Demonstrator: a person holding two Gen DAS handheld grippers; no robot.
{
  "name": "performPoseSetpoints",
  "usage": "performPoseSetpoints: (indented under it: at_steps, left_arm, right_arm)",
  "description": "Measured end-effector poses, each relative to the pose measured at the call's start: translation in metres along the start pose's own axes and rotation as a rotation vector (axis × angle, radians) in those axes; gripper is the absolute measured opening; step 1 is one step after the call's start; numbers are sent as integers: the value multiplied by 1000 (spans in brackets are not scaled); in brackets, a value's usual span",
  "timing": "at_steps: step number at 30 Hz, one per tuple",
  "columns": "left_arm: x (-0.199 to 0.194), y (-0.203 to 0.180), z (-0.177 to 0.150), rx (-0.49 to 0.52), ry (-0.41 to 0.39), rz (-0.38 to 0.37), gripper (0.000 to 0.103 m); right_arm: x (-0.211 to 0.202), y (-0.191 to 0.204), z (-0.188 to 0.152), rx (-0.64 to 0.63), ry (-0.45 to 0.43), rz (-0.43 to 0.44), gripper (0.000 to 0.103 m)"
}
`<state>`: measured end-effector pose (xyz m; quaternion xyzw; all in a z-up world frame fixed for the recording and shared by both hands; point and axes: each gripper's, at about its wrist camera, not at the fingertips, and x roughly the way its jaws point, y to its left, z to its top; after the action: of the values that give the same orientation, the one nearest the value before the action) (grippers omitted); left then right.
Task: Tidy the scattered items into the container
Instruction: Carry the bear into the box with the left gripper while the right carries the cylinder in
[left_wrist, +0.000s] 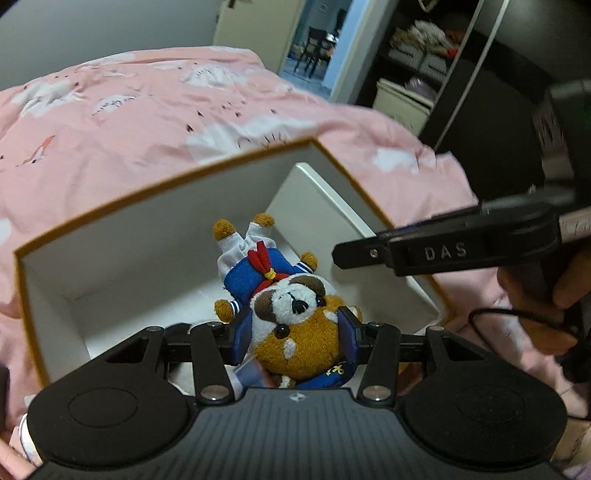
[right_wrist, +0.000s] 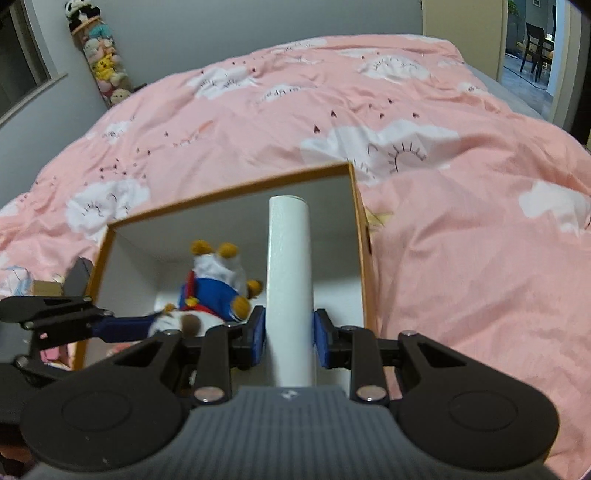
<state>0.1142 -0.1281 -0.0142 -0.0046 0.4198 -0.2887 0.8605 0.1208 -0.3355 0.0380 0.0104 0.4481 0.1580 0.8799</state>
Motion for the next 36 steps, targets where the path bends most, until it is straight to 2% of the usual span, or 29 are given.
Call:
performPoseSetpoints:
  at_steps: [11, 18, 23, 30, 36]
  left_arm:
    - [28, -16, -8, 110, 74, 49, 56]
    - [33, -24, -19, 163, 61, 63, 58]
    - [28, -20, -22, 148, 52, 45, 64]
    - [18, -19, -24, 152, 33, 42, 64]
    - [11, -16, -25, 137, 15, 35, 64]
  right_arm:
    - [25, 22, -9, -117, 53, -96, 30]
    - [32, 27, -4, -134, 102, -123, 30]
    - [37, 32, -2, -166, 130, -155, 30]
    - [39, 34, -2, -177, 176, -157, 34]
    - [37, 34, -1, -175, 187, -139, 32]
